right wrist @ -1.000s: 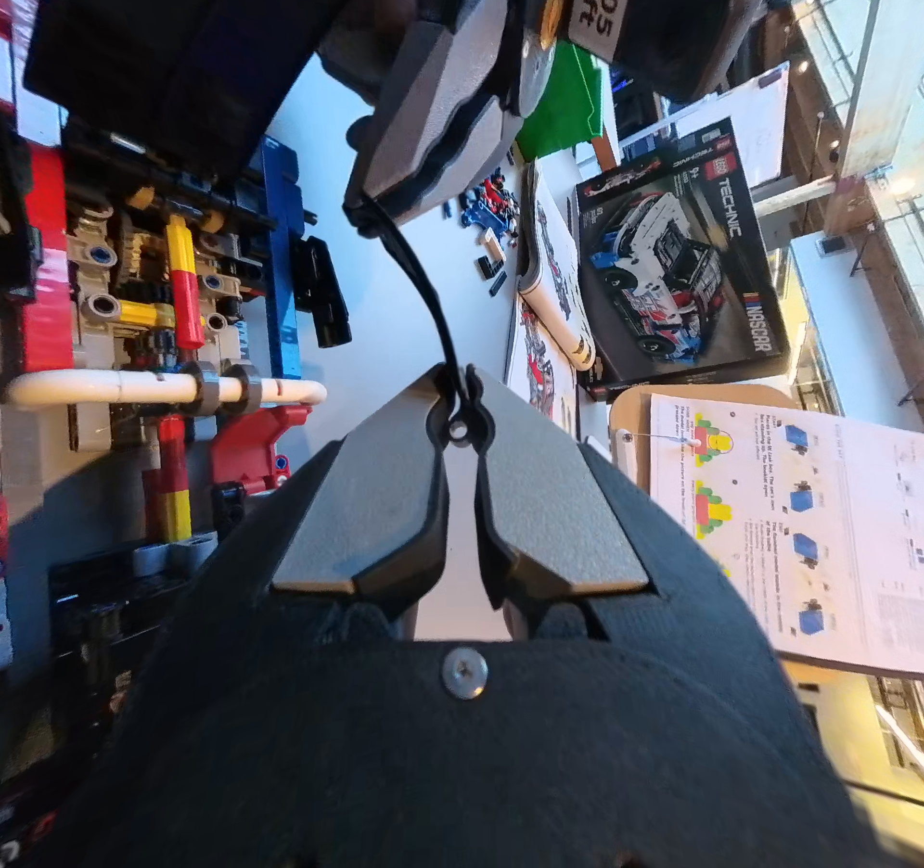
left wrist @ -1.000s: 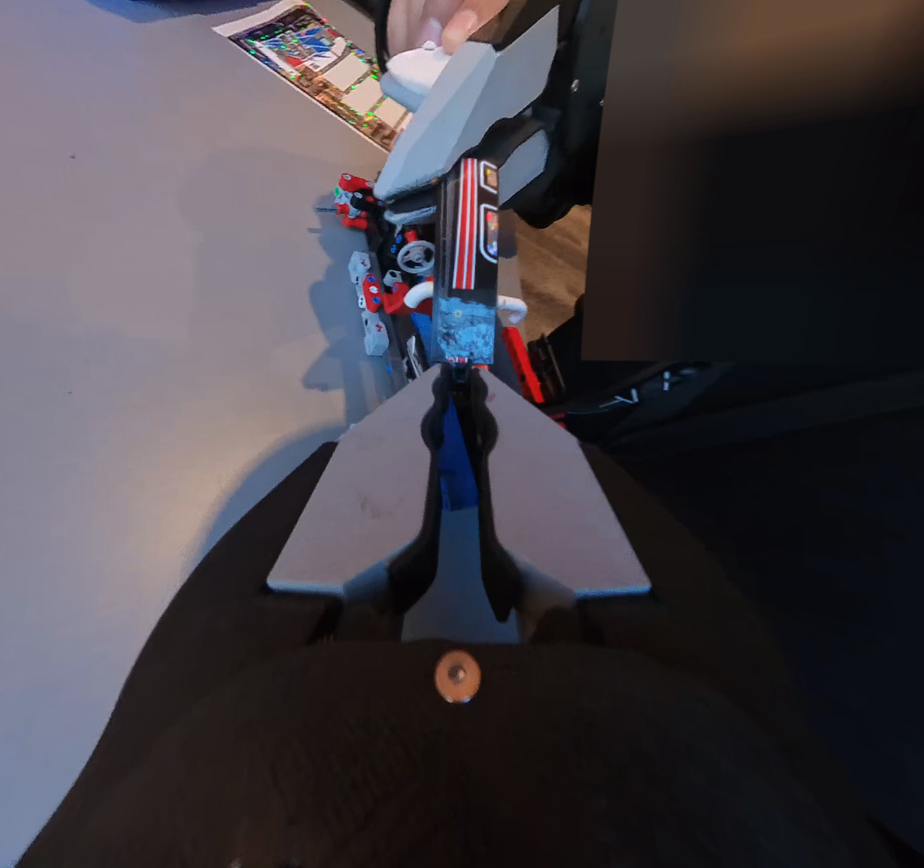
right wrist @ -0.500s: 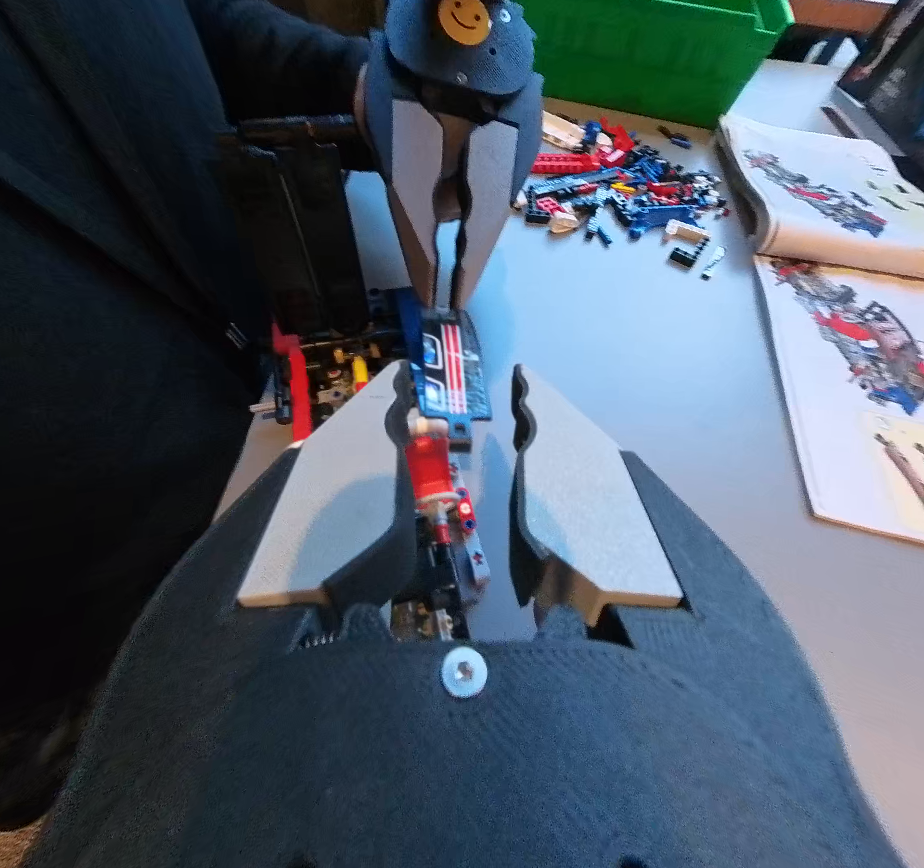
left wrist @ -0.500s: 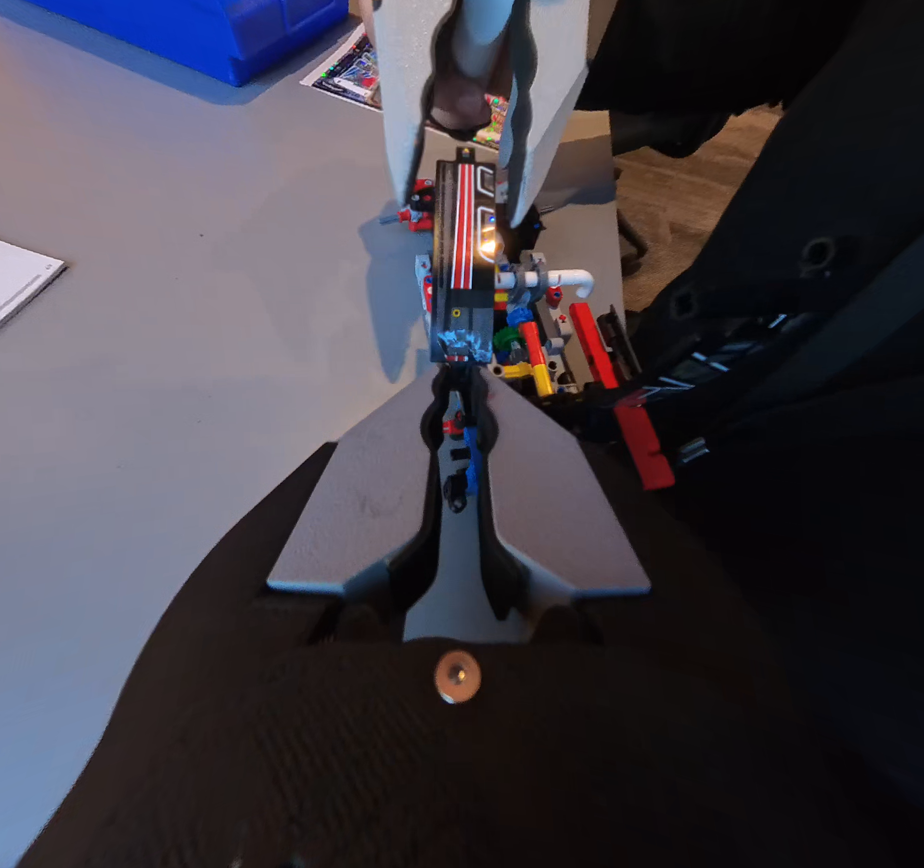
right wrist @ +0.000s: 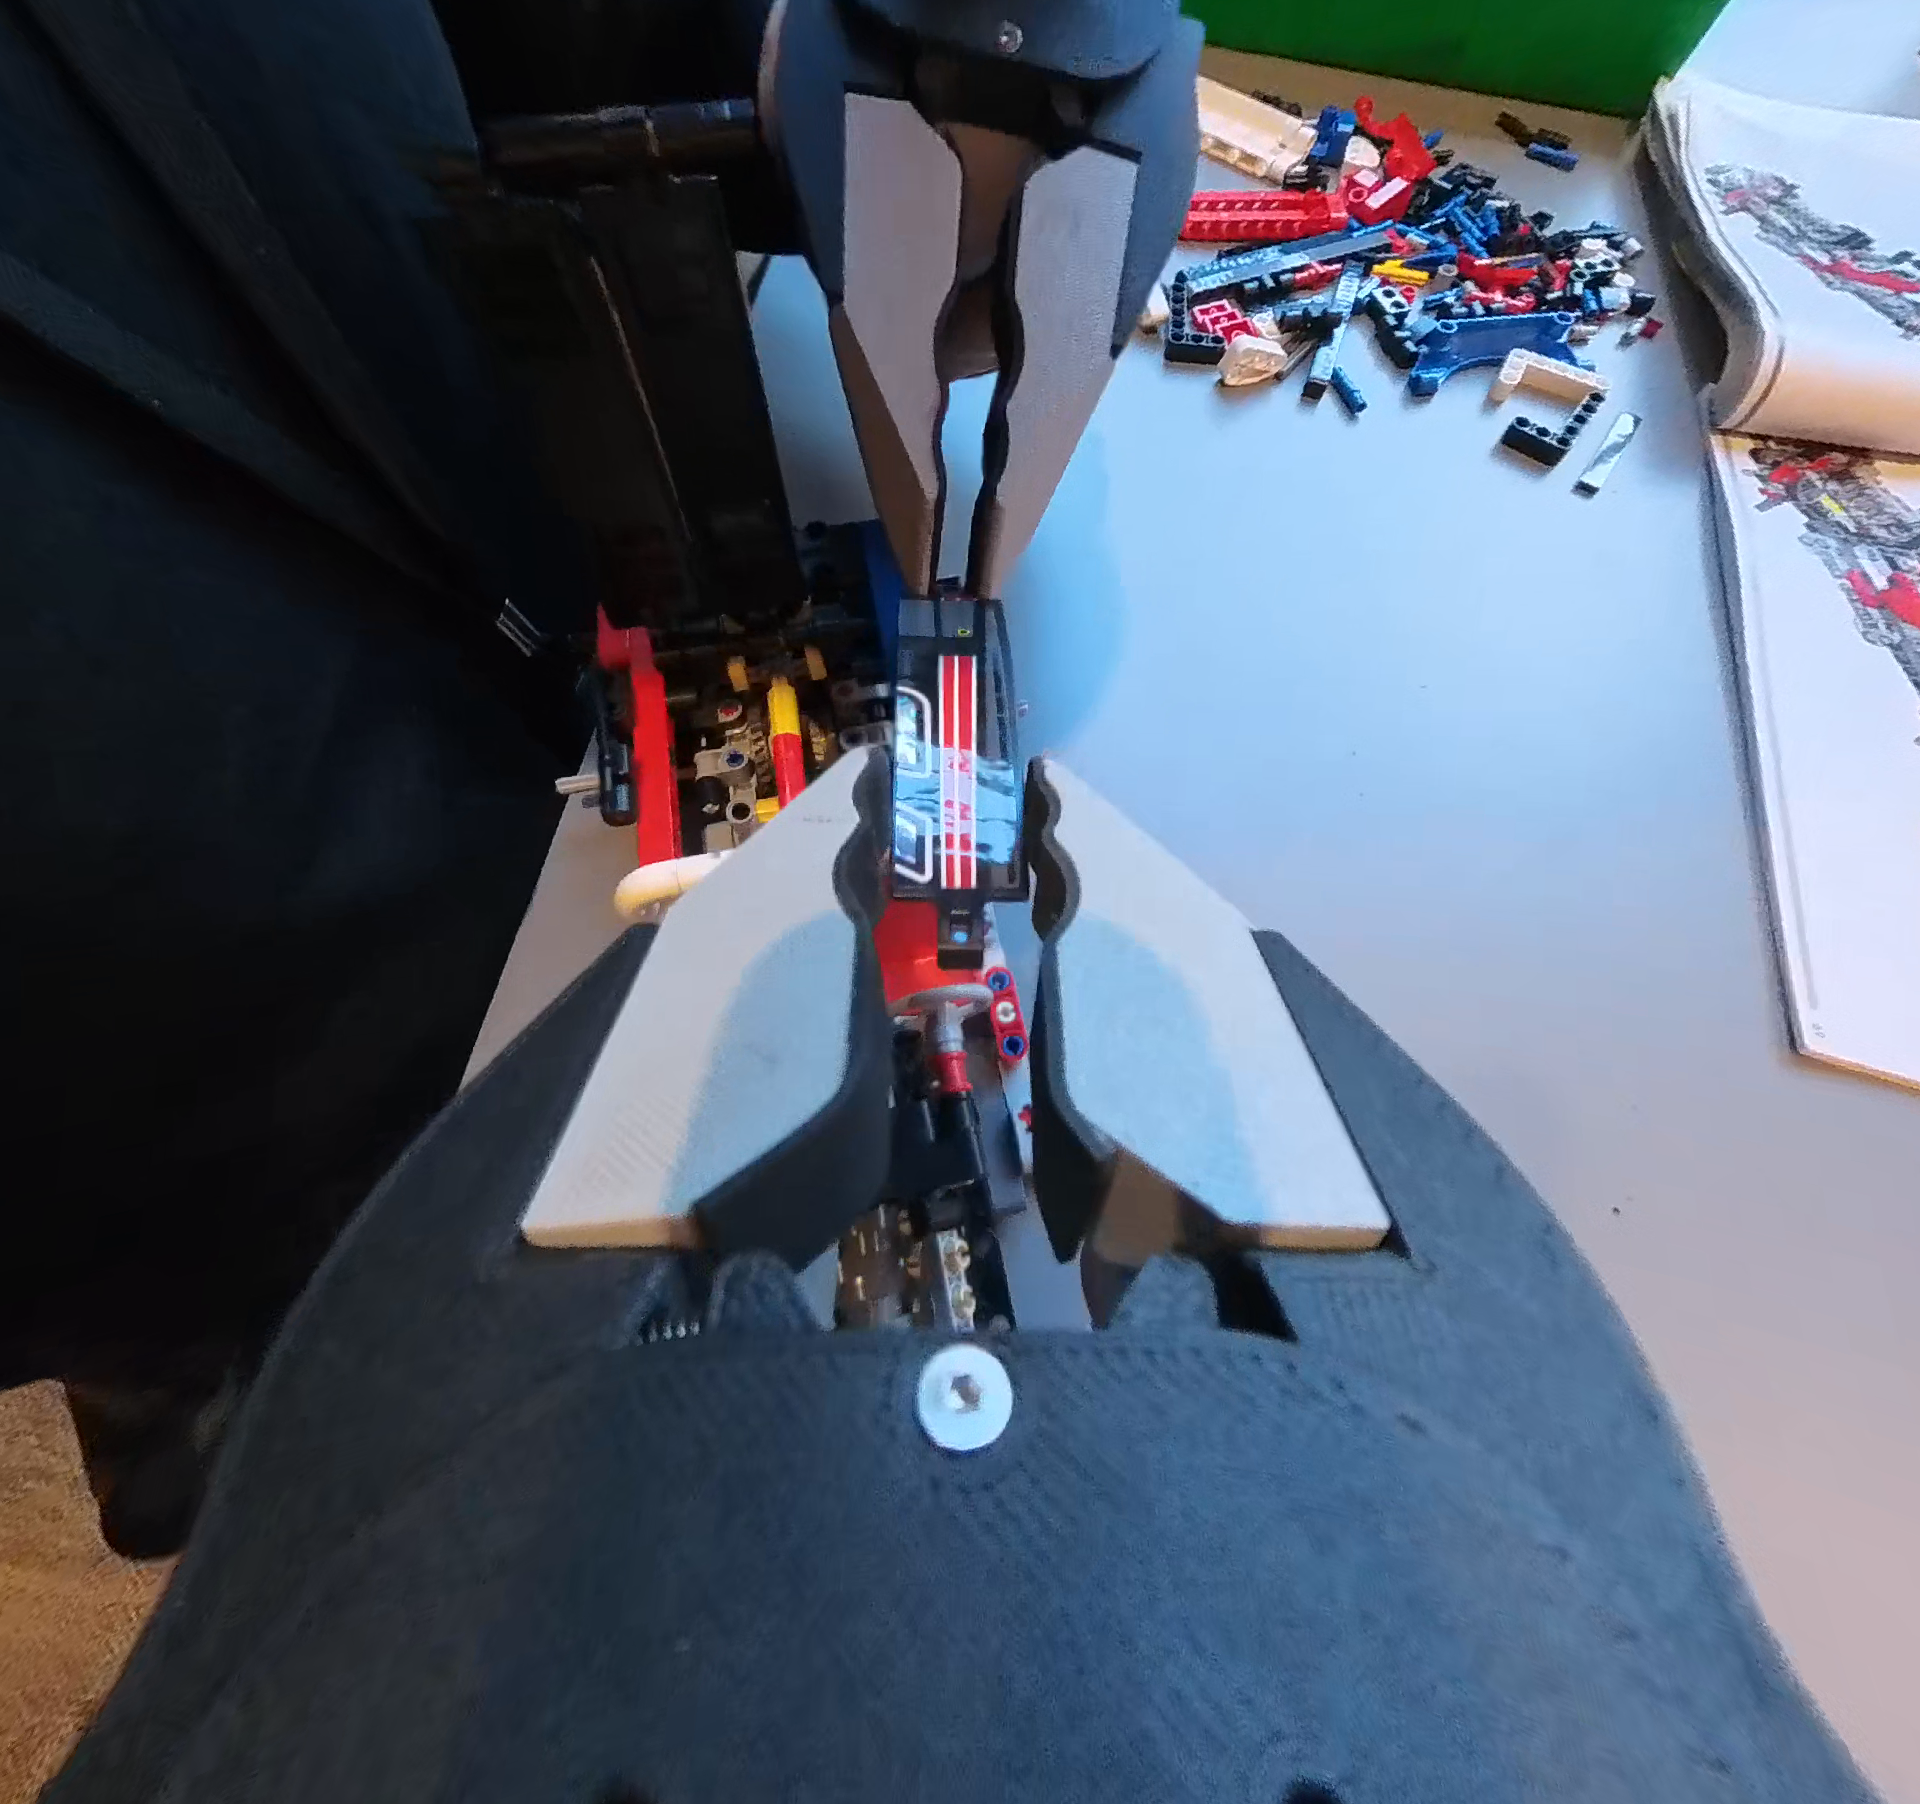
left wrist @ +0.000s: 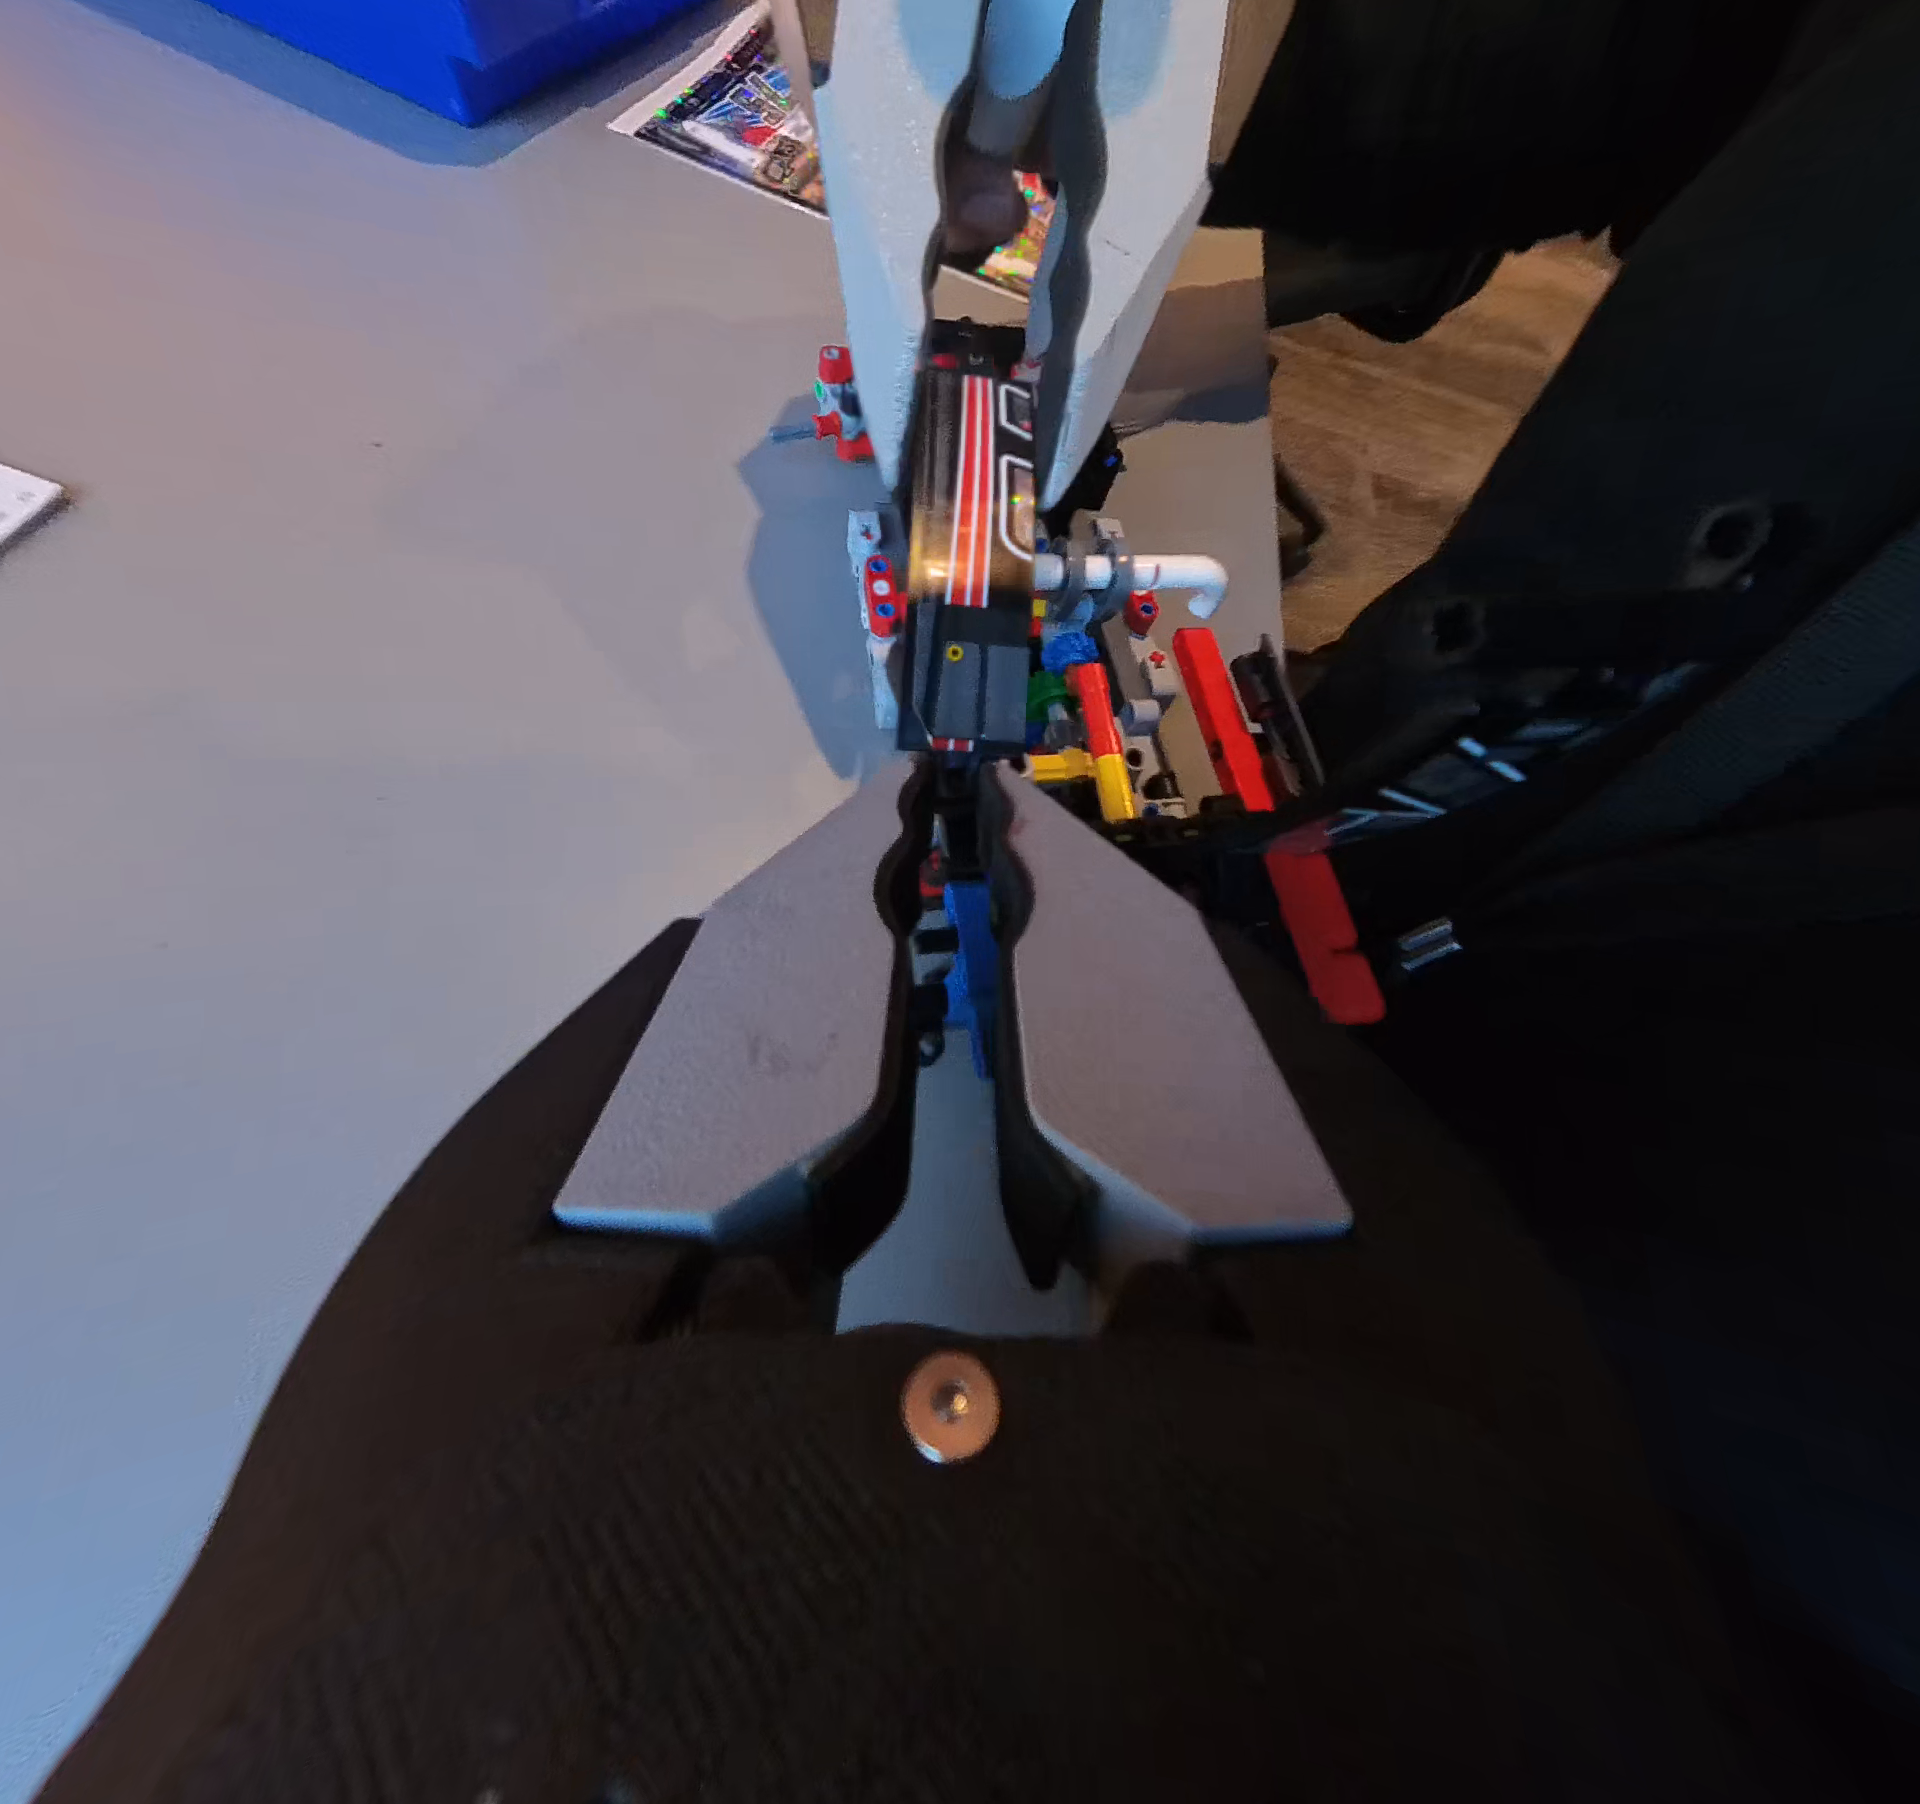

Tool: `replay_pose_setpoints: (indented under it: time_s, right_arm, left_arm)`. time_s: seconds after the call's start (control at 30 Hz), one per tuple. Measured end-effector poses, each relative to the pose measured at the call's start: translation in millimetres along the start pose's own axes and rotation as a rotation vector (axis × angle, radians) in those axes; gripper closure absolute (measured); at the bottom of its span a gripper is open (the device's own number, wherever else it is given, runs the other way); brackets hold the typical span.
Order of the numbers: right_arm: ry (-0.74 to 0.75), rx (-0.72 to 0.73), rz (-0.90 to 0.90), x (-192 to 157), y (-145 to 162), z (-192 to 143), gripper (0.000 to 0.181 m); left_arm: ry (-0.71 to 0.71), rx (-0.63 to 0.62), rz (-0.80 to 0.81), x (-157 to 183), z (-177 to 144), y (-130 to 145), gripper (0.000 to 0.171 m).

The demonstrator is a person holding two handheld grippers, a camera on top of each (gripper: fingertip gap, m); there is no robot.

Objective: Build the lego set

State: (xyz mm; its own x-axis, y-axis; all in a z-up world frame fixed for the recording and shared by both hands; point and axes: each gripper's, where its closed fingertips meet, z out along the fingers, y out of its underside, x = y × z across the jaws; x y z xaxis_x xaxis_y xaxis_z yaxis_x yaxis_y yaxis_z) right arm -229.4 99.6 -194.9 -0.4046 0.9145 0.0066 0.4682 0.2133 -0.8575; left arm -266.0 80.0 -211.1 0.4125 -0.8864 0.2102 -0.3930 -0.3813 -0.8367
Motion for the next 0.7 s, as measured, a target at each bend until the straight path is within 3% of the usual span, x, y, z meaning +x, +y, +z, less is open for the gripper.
replay_pose_setpoints:
  time_s: [0.17, 0.43, 0.7]
  right_arm:
    - [-0.028, -0.053, -0.031, -5, 4, 0, 0.16]
    - [-0.062, -0.169, -0.127, -7, 12, 6, 0.16]
    - [-0.153, -0.131, -0.069, -5, 9, 7, 0.16]
  left_arm:
    - [0.058, 0.066, -0.083, 4, -10, -3, 0.164]
    - [0.117, -0.04, -0.114, 12, -13, 22, 0.161]
    - [0.124, -0.057, -0.069, 12, -6, 20, 0.161]
